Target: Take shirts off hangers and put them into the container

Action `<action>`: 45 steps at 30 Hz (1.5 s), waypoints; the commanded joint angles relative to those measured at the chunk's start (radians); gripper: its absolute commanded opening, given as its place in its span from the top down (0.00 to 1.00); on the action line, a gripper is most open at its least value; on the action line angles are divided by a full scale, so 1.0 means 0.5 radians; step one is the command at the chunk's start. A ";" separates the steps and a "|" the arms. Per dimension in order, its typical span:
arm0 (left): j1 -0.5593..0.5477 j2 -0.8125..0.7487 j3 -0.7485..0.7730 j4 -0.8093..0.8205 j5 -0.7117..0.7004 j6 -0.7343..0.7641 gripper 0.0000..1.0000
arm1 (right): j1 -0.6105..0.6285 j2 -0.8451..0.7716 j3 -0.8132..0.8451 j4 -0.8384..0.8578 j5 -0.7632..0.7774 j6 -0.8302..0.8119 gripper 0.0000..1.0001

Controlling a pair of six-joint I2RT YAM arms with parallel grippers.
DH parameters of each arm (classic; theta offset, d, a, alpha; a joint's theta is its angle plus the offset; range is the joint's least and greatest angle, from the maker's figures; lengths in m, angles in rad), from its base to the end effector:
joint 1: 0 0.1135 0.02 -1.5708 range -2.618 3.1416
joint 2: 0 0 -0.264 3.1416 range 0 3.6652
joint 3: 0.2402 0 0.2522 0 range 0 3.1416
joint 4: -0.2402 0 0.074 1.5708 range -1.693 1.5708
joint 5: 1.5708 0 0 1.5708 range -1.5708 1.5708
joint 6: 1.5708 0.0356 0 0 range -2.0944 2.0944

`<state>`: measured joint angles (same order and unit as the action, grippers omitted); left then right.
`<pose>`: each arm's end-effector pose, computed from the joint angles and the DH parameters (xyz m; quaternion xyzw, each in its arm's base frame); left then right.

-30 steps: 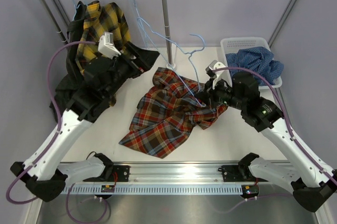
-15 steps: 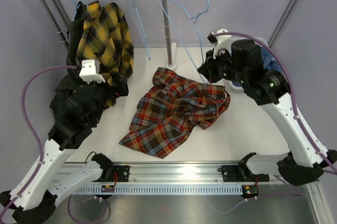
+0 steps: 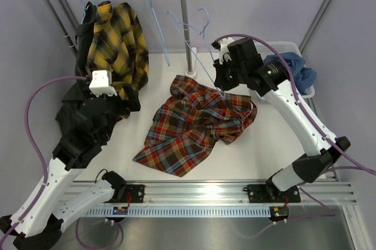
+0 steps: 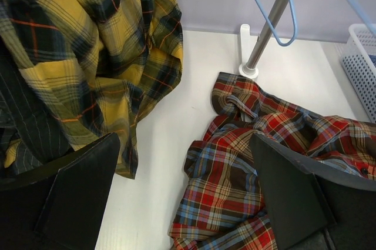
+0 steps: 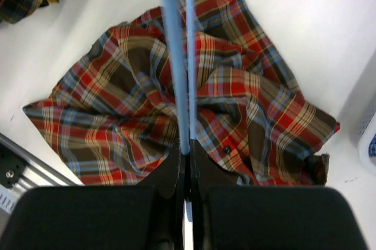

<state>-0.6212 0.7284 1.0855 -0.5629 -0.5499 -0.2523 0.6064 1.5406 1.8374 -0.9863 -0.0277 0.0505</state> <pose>0.1195 -0.0627 0.4098 -0.0314 0.7656 -0.0659 0.6392 0.2569 0.1794 0.4367 -0.2538 0.8681 0.1494 0.3996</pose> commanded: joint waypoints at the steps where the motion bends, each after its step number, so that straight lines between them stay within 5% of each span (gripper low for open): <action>1: 0.006 0.010 -0.029 0.034 -0.029 0.008 0.01 | 0.002 -0.182 -0.085 0.138 0.024 -0.036 1.00; 9: 0.003 0.059 -0.014 0.034 0.044 -0.054 0.01 | -0.001 0.001 -0.015 0.215 0.083 -0.030 1.00; 19: 0.003 -0.033 -0.060 0.021 0.054 -0.075 0.01 | 0.002 0.861 1.401 -0.144 0.104 -0.080 1.00; 22: 0.003 -0.055 -0.075 0.003 0.044 -0.078 0.01 | 0.005 1.027 1.599 -0.120 0.089 -0.086 1.00; 33: 0.003 -0.058 -0.131 0.009 0.136 -0.109 0.01 | 0.030 1.113 1.244 0.567 0.071 -0.236 1.00; 45: 0.003 0.151 0.050 0.030 0.277 -0.140 0.01 | 0.036 1.150 1.149 0.712 0.012 -0.230 1.00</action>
<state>-0.6212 0.7830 1.0492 -0.5896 -0.4519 -0.3073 0.6083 2.1685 2.4470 -0.7151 -0.0055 -0.0528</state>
